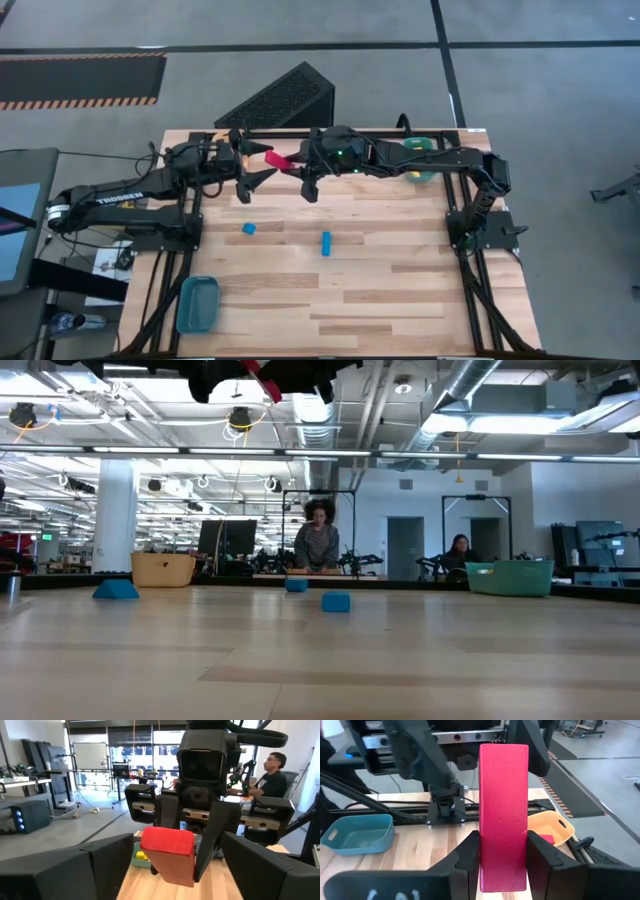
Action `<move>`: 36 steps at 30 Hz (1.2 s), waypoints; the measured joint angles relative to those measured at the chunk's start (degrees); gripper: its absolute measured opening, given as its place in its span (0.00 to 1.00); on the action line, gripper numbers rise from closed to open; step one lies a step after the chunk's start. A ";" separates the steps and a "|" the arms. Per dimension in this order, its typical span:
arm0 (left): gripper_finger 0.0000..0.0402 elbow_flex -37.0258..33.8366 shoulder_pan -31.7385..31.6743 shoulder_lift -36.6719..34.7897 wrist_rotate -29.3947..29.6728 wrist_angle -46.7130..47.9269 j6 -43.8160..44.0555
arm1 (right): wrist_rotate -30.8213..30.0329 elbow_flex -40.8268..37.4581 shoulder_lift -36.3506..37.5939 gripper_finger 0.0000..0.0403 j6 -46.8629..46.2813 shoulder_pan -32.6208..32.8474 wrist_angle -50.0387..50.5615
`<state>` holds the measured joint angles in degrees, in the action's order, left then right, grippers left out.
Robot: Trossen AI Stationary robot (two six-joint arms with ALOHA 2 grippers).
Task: Sort & place blocks by color
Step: Put the red block into the orange bin
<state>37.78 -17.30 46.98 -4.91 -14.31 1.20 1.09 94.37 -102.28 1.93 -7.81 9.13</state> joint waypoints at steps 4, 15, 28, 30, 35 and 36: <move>0.58 0.00 0.00 0.00 -0.02 0.08 0.07 | 0.63 0.00 0.00 0.31 0.08 0.30 -0.57; 0.24 0.00 -0.35 -0.06 -1.36 1.48 -0.51 | 3.36 0.00 -0.04 0.32 1.34 0.30 -0.59; 0.24 -0.02 -3.86 -0.61 15.50 11.84 5.85 | -4.89 0.00 -0.09 0.55 -11.65 -1.85 8.81; 0.24 -0.02 -5.22 -0.59 16.39 14.72 6.95 | -5.67 0.00 -0.09 0.55 -12.65 -2.13 10.91; 0.24 -0.02 -10.01 -0.59 16.44 21.37 9.46 | -5.76 0.00 -0.07 0.53 -14.14 -1.85 14.73; 0.24 -0.02 -11.27 -0.59 17.03 22.97 10.03 | -5.85 0.00 -0.07 0.52 -14.14 -1.81 15.57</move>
<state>37.76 -28.57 46.39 12.13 8.67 11.23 -4.76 94.37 -102.35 -12.21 -9.63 24.70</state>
